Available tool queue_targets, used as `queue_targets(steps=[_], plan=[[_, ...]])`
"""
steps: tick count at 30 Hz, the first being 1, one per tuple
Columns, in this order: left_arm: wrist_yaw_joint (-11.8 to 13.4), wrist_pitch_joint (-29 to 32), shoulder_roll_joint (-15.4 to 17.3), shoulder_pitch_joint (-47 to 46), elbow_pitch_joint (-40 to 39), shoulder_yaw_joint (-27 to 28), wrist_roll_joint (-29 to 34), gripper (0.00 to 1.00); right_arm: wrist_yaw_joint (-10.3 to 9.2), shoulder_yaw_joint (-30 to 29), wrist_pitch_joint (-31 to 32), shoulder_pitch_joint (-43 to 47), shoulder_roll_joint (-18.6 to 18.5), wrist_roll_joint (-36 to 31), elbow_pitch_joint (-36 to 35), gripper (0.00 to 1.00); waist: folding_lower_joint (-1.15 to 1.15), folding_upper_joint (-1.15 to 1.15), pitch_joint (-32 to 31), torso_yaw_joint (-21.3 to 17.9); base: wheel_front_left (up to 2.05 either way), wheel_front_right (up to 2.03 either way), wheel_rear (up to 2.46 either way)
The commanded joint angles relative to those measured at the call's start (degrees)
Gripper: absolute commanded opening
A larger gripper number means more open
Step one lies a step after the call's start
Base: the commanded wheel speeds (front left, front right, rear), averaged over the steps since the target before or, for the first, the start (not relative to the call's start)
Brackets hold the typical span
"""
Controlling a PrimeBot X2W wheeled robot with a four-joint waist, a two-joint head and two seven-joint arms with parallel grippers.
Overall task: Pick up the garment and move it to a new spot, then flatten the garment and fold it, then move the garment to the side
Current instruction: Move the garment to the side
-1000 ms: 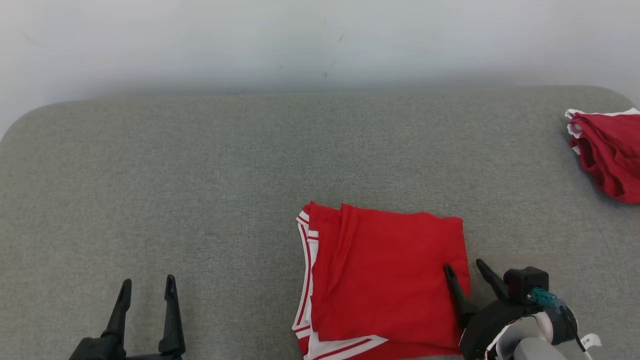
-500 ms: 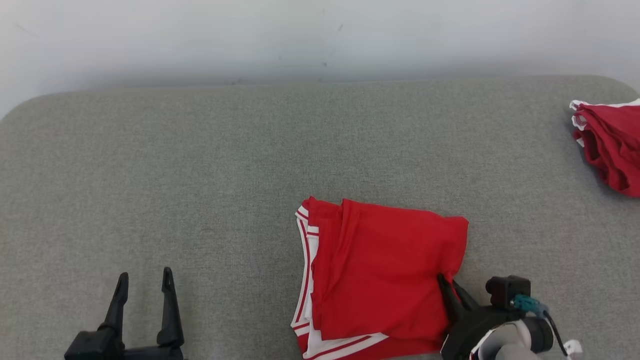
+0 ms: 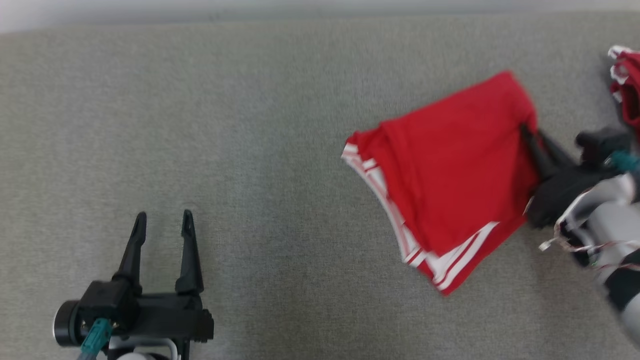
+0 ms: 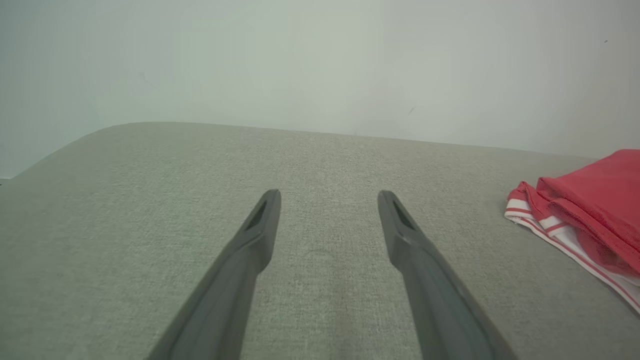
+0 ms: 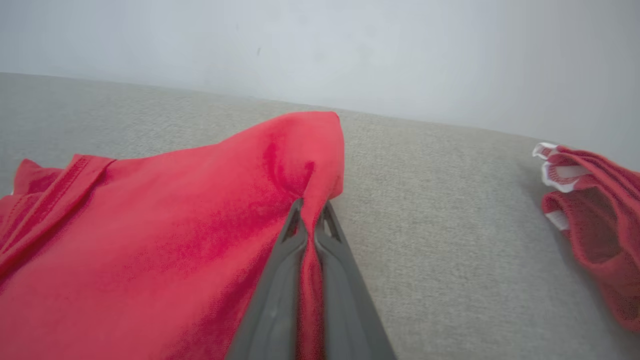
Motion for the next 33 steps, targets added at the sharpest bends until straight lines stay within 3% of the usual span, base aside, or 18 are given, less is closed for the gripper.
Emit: queue_targets(steps=[1,9,12,19,26,33], plan=[[0.16,0.01,0.03,-1.23,-0.37,-0.18,0.31,1.0,-0.18,0.33,0.21,-1.86,-1.99,0.42,-0.88,0.0,-0.01,-0.01,5.73,-1.21,0.0,0.0,0.0],[-1.27,0.01,0.16,-5.92,-2.95,0.15,3.36,1.0,-0.18,3.54,2.14,-11.47,-17.3,2.37,-7.98,0.0,-0.01,-0.01,14.36,-7.02,0.0,0.0,0.0],[-1.72,0.01,0.64,-6.14,-4.58,1.25,4.44,1.0,-0.18,3.38,2.68,-14.53,-20.65,2.91,-9.52,0.0,-0.01,-0.01,16.08,-9.52,0.0,0.0,0.0],[-2.45,0.01,2.35,-5.66,-7.24,2.54,6.4,1.0,-0.18,2.67,4.3,-20.37,-26.19,4.99,-10.35,0.0,-0.01,-0.01,18.93,-13.4,0.0,0.0,0.0],[-3.1,0.04,2.97,-5.89,-9.22,2.01,7.5,1.0,-0.18,4.93,5.06,-24.5,-29.2,3.63,-6.56,0.0,-0.01,-0.01,20.74,-13.89,0.0,0.0,0.0],[-3.35,0.09,3.06,-5.6,-10.13,1.55,7.72,1.0,-0.18,7.55,2.82,-29.22,-28.54,-0.43,-1.05,0.0,-0.01,-0.01,21.46,-13.09,0.0,0.0,0.0]])
